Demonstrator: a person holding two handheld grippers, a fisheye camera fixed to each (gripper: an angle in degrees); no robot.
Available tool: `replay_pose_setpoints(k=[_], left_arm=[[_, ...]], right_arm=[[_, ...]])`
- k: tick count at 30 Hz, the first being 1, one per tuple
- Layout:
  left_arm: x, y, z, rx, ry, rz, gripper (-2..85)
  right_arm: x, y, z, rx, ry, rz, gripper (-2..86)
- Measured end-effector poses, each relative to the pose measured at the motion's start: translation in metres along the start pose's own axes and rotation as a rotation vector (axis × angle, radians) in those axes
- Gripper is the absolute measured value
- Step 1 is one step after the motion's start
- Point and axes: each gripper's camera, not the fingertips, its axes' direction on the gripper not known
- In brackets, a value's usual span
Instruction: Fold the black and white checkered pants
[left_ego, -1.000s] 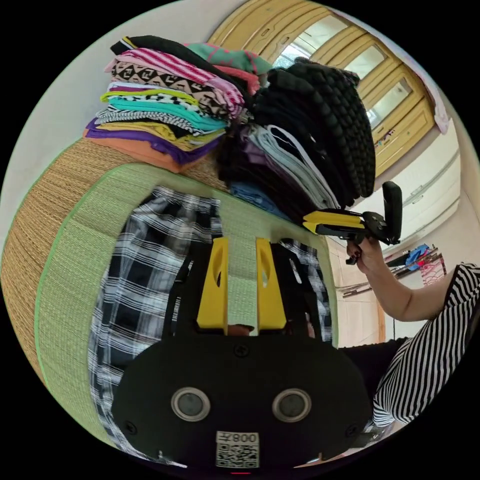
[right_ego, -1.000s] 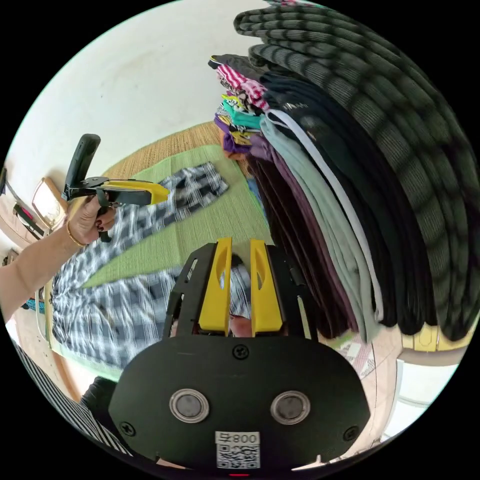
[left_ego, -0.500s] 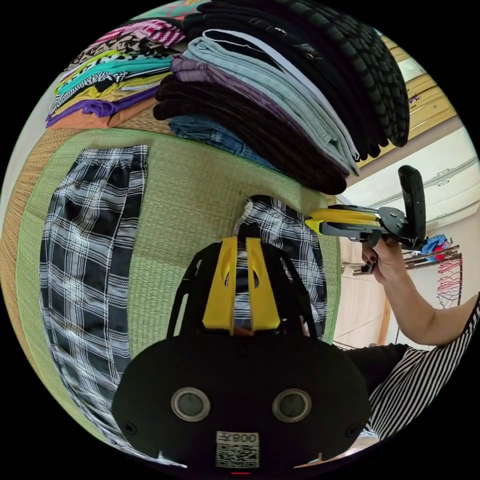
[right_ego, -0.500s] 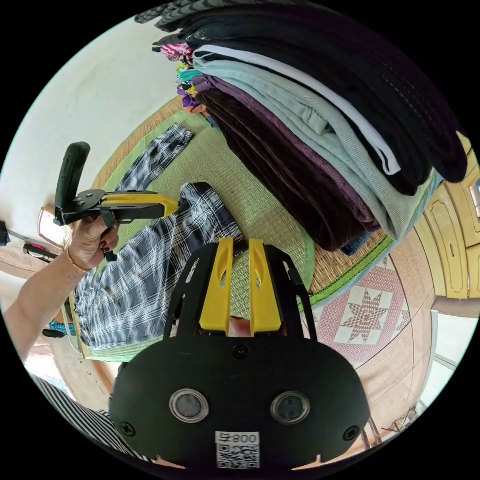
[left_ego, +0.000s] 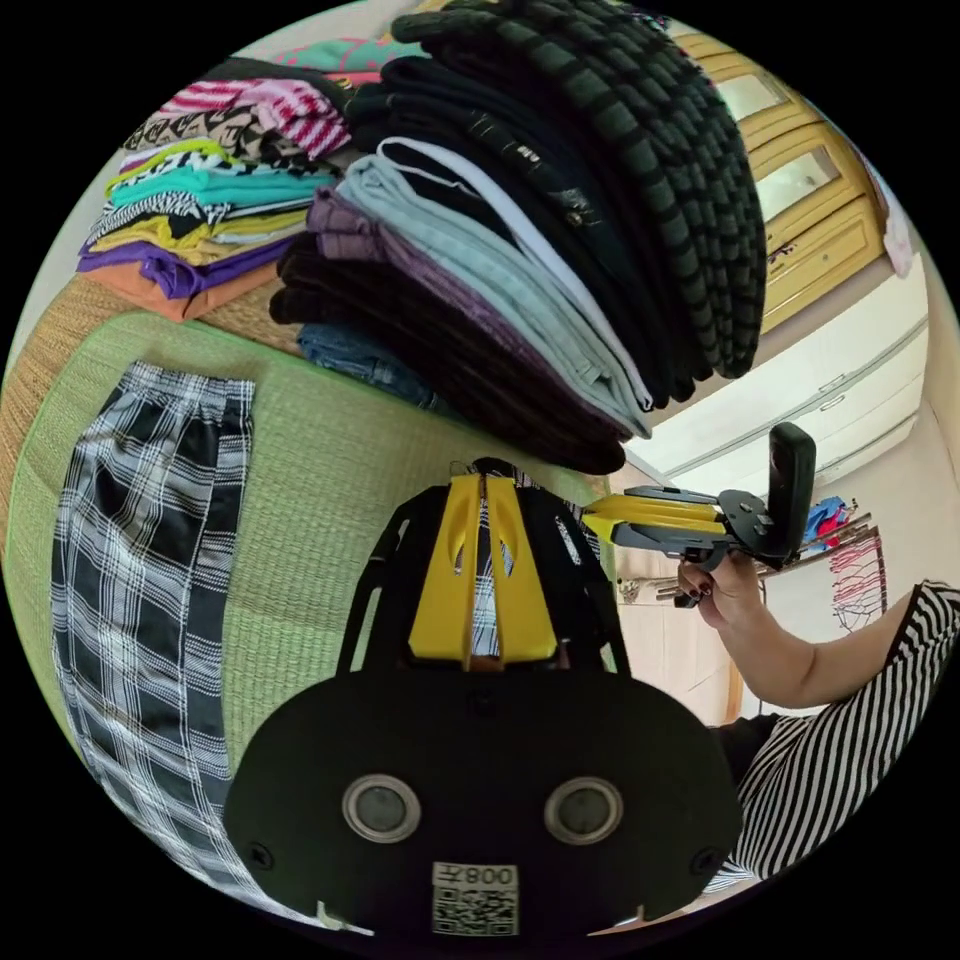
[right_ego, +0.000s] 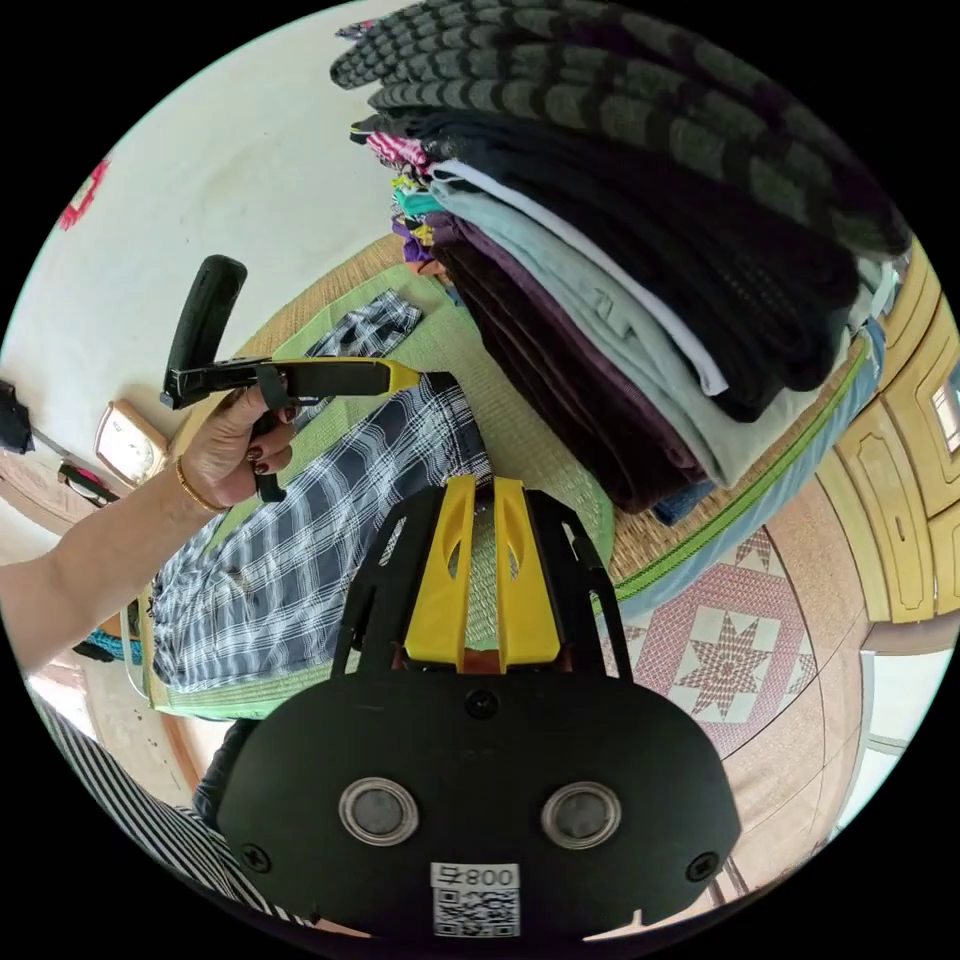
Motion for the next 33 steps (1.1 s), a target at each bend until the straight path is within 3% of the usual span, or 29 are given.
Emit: replay_pose_setpoints(k=[3, 5, 9, 15, 22, 27, 33], left_arm=[[0.001, 0.011, 0.006, -0.041, -0.046, 0.019, 3.3], [-0.006, 0.026, 0.017, -0.119, -0.059, -0.015, 5.5], [-0.012, 0.072, -0.013, 0.032, 0.004, -0.101, 7.1], [0.004, 0.221, -0.083, 0.149, -0.083, -0.237, 6.9], [0.034, 0.446, -0.143, 0.173, -0.225, -0.710, 6.1], [0.059, 0.561, -0.189, 0.305, -0.378, -0.950, 5.9], [0.063, 0.678, -0.227, 0.377, -0.548, -1.193, 4.2]], right_arm=[[0.002, 0.000, -0.001, 0.026, 0.055, 0.023, 4.6], [0.013, -0.005, 0.026, -0.096, 0.063, 0.073, 5.2], [0.014, -0.003, 0.017, -0.069, 0.068, 0.095, 5.4], [0.010, -0.004, -0.002, -0.030, 0.060, 0.084, 5.1], [0.035, -0.026, -0.007, -0.031, -0.140, 0.184, 6.8], [-0.035, -0.034, -0.021, -0.015, -0.244, -0.033, 3.7], [-0.246, -0.014, 0.038, -0.282, -0.456, -0.555, 0.6]])
